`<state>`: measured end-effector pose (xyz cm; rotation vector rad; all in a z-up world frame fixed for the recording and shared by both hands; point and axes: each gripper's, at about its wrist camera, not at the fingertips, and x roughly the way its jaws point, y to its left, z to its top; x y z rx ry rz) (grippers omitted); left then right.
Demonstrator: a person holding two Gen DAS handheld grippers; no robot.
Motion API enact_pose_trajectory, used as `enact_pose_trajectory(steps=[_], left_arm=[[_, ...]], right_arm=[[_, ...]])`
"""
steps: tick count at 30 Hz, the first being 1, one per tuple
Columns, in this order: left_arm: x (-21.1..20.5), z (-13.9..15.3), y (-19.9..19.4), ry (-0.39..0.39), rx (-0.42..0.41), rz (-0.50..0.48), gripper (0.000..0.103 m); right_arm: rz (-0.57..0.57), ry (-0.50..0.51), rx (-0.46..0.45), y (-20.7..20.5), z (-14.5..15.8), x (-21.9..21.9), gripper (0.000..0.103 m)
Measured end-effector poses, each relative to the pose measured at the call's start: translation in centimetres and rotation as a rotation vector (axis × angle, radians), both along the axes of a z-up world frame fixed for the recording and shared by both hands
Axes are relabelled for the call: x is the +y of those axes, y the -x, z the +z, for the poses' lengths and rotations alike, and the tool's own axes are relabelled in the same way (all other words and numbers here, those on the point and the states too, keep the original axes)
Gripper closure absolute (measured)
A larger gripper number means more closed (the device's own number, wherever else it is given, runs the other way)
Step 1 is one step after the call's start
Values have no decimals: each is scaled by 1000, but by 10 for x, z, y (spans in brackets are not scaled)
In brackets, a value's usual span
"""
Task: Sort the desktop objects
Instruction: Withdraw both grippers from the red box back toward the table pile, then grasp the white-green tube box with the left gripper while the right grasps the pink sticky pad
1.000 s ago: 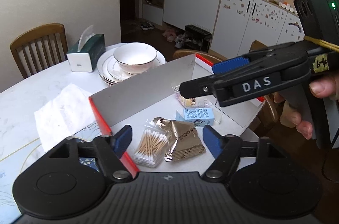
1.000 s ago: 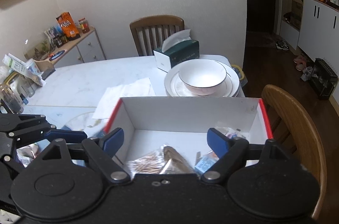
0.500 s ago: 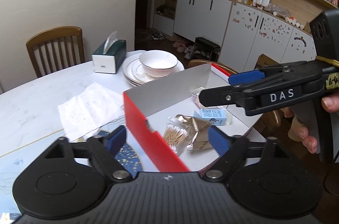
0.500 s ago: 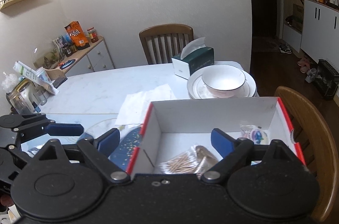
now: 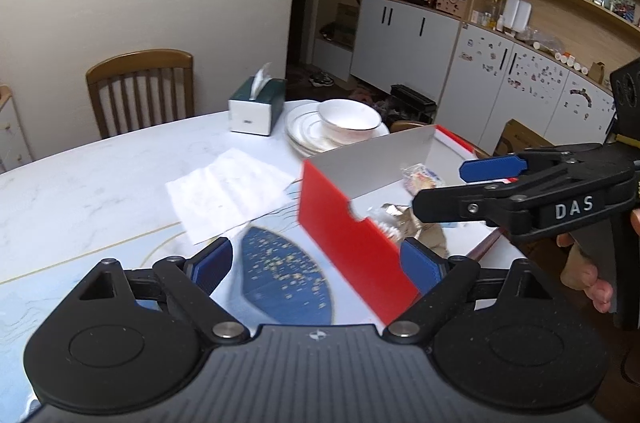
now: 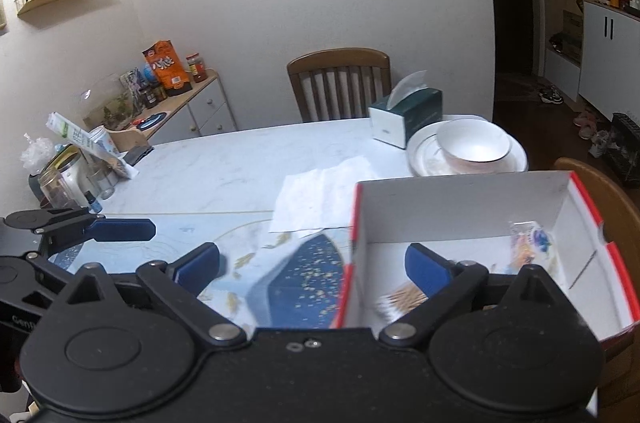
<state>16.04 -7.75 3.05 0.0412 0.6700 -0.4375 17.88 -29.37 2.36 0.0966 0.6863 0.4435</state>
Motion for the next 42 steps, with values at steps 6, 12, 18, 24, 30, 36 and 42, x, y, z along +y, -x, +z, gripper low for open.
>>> enact_pose_trajectory(steps=[6, 12, 18, 24, 30, 36, 42], left_arm=[[33, -2, 9, 8, -3, 27, 12], [65, -6, 18, 22, -16, 46, 12], [96, -13, 29, 29, -15, 82, 12], [123, -22, 37, 23, -3, 100, 12], [152, -33, 42, 6, 10, 147, 12], [181, -50, 39, -18, 47, 190, 12], [202, -72, 29, -62, 100, 240, 12]], right_arm=[[19, 7, -5, 12, -2, 29, 3], [32, 11, -13, 23, -3, 55, 2], [38, 8, -2, 29, -6, 80, 2], [51, 10, 10, 33, -11, 103, 2], [61, 18, 37, 37, -21, 122, 2], [74, 44, 59, 41, -34, 140, 4], [77, 82, 87, 42, -52, 157, 7]])
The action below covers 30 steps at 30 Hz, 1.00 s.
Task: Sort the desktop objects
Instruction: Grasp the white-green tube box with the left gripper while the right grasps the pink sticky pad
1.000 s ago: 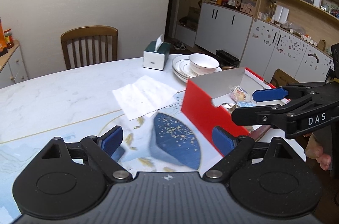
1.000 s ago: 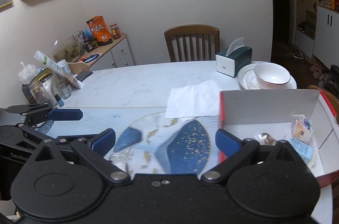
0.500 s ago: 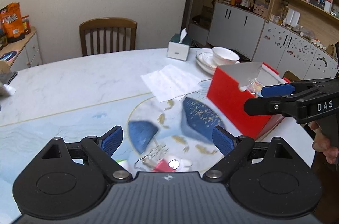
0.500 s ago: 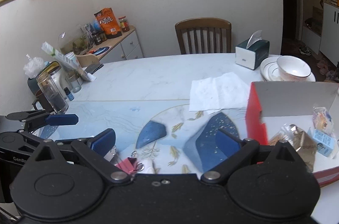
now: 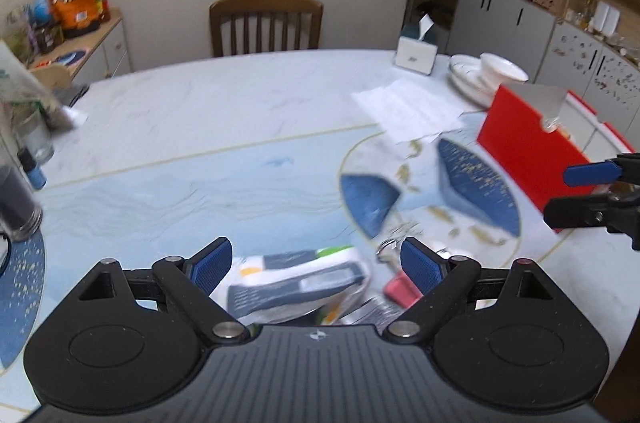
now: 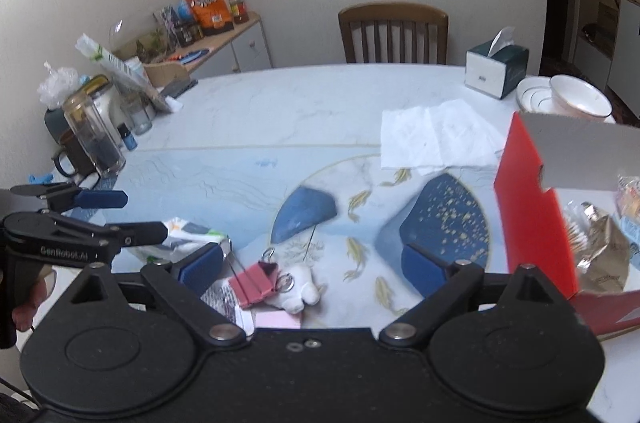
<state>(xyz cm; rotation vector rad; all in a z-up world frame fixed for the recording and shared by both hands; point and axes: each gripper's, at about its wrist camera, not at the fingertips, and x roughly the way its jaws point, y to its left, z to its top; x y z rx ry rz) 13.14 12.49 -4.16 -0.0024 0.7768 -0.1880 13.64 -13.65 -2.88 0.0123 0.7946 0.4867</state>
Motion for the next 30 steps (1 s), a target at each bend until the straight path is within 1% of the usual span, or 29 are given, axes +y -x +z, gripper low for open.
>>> enact_pose_trajectory(steps=[3, 6, 10, 12, 16, 21, 23, 29, 30], left_arm=[[5, -6, -1, -22, 6, -36, 12], [7, -10, -1, -44, 5, -97, 12], [7, -16, -1, -103, -3, -173, 12], [9, -19, -2, -118, 0, -187, 12], [13, -27, -5, -126, 12, -204, 12], [10, -31, -7, -147, 6, -236, 12], [11, -32, -9, -140, 11, -242, 12], [10, -37, -13, -130, 26, -269, 12], [10, -37, -13, -124, 29, -275, 14]], right_arm=[[18, 13, 21, 2, -10, 7, 8], [28, 31, 45, 3, -19, 12, 10], [25, 55, 75, 3, -34, 18, 13], [30, 71, 89, 3, -41, 22, 15], [38, 111, 118, 3, -58, 30, 19], [63, 153, 140, 4, -71, 42, 26], [67, 164, 148, 3, -75, 45, 27], [86, 197, 161, 1, -83, 52, 35], [89, 199, 164, 1, -84, 53, 38]])
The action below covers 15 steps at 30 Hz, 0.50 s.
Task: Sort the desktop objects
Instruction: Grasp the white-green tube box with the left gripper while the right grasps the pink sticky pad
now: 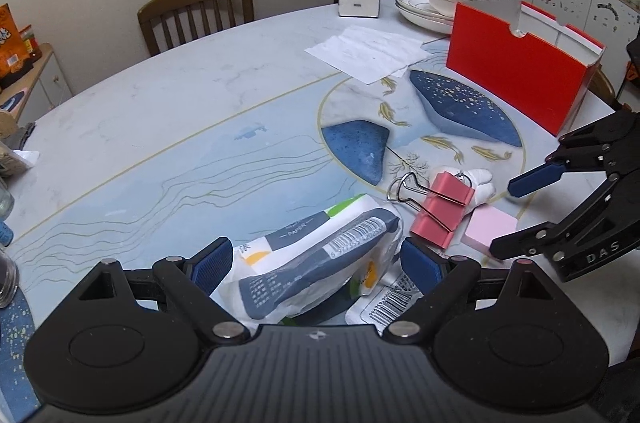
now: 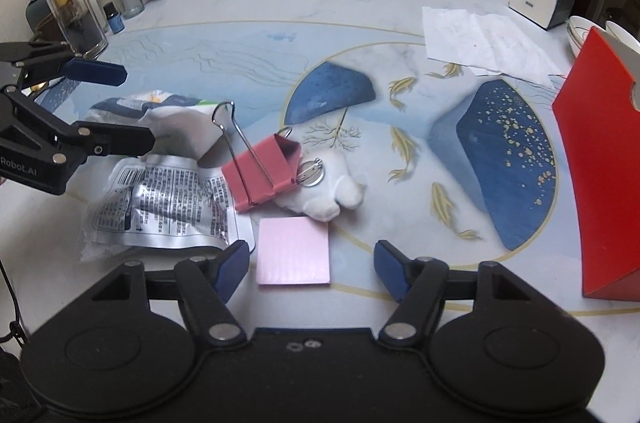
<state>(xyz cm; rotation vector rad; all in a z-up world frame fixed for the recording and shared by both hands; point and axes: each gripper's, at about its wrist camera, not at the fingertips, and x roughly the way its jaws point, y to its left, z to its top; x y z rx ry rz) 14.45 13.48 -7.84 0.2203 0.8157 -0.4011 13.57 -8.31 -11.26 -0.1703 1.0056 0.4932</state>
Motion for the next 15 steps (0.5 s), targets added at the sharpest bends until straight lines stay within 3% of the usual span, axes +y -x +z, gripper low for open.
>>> enact_pose_trajectory(steps=[3, 10, 15], left_arm=[[0, -2, -3, 5, 25, -6, 33], [0, -5, -9, 13, 46, 4, 48], [-3, -6, -11, -2, 50, 12, 65]], right_arm=[[12, 11, 11, -1, -3, 3, 42], [22, 23, 12, -6, -4, 7, 47], [41, 39, 1, -6, -4, 12, 54]])
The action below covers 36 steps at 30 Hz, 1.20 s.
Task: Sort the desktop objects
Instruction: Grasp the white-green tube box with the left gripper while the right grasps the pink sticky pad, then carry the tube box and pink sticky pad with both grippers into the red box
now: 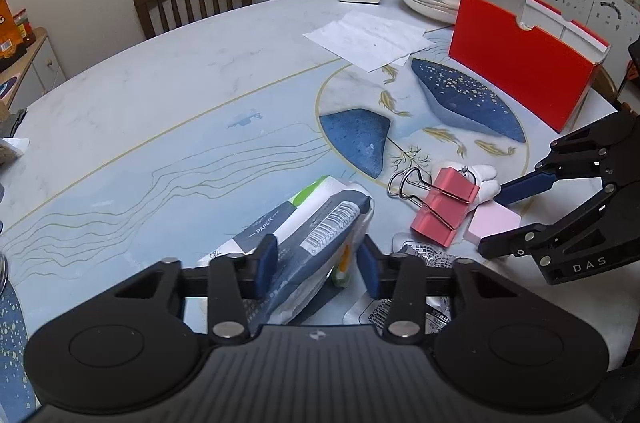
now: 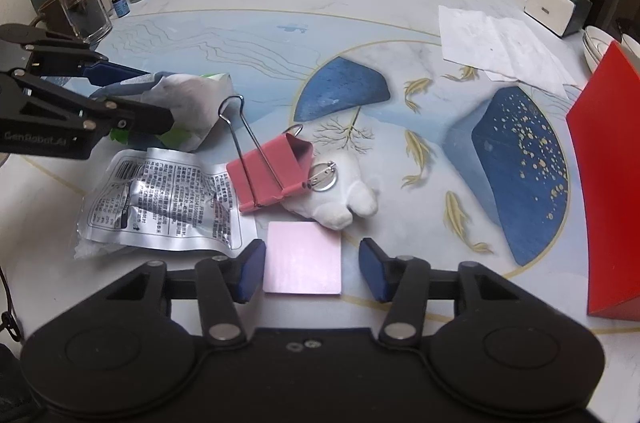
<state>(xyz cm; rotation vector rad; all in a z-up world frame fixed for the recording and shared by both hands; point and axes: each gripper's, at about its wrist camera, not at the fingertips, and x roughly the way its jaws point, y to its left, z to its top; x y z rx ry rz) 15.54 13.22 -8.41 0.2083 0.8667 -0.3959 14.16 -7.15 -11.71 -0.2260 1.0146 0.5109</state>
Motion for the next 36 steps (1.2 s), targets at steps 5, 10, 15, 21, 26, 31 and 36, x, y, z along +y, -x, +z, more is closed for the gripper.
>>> enact_pose_trajectory(steps=[5, 10, 15, 21, 26, 31, 36], left_arm=[[0, 1, 1, -10, -9, 13, 77], [1, 5, 1, -11, -18, 45, 86], [5, 10, 4, 14, -30, 82, 89], [8, 21, 8, 54, -38, 125, 90], [9, 27, 13, 76, -50, 162, 90], [7, 38, 19, 107, -71, 199, 90], [0, 51, 25, 128, -95, 223, 90]], right_arm=[[10, 24, -10, 1, 0, 0, 63], [3, 23, 0, 4, 2, -8, 63], [-27, 11, 13, 7, 3, -23, 63], [-76, -21, 12, 9, 11, -45, 63], [-106, -48, 5, 12, 18, -63, 63], [-130, -78, -16, 12, 29, -80, 63], [-146, -109, -31, 12, 42, -97, 63]])
